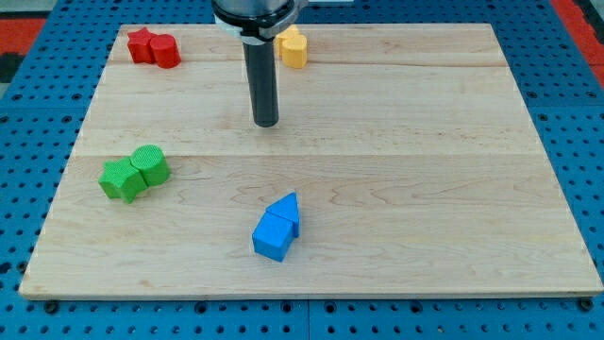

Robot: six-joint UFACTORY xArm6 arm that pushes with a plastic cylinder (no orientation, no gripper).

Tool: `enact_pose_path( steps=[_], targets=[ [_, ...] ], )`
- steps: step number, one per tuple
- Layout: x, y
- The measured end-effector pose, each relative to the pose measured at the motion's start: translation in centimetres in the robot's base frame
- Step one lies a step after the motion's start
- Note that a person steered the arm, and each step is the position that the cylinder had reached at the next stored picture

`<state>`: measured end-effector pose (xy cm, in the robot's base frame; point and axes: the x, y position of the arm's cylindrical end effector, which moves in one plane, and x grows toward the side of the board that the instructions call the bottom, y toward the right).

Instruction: Keep blue triangle on top left to blue cube

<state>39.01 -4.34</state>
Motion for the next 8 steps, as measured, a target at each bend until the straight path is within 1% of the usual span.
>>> enact_pose_path(
  steps=[3, 4, 6, 7, 8],
  targets=[
    [0.4, 0.5],
    [0.4, -0.9],
    [1.5, -4.9],
    [1.7, -8.1],
    [2.3, -12.8]
  ],
)
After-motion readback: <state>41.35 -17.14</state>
